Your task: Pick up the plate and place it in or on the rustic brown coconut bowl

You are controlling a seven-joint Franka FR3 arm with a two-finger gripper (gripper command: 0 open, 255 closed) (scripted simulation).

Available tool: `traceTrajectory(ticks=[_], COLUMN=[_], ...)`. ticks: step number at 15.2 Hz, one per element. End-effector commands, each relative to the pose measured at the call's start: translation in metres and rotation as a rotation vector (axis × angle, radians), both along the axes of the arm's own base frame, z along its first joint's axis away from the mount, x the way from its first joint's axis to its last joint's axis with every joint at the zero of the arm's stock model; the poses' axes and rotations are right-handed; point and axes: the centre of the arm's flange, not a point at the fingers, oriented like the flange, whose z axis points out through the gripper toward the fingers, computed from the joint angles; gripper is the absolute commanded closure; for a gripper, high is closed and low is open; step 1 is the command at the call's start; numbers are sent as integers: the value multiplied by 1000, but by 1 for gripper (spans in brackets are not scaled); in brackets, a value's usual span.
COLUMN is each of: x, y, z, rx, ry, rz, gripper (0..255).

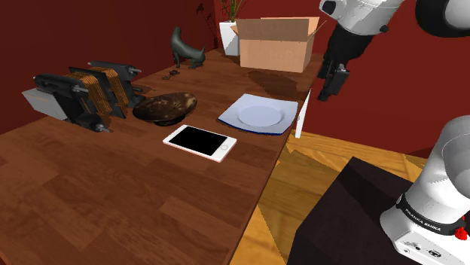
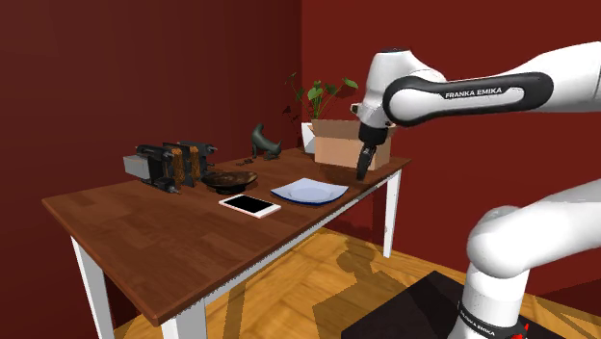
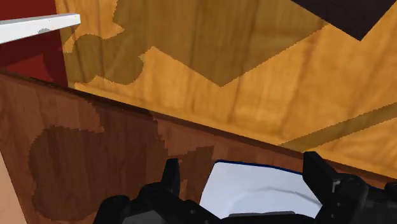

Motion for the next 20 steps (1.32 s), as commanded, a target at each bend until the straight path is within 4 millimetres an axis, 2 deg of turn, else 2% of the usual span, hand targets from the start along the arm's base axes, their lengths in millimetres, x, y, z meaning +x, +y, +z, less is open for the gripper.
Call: traceTrajectory(ticks=[1, 6, 10, 11, 18, 20], x=[-16, -70, -113, -115, -81, -81], y=[31, 83, 100, 100, 103, 103], z=[-9, -55, -108, -111, -132, -132], rx=[-84, -289, -453, -462, -462, -462], ry=[-111, -370, -577, -588, -588, -588], rz=[163, 551, 862, 879, 879, 879], gripper=[0, 0, 0, 0, 0, 0])
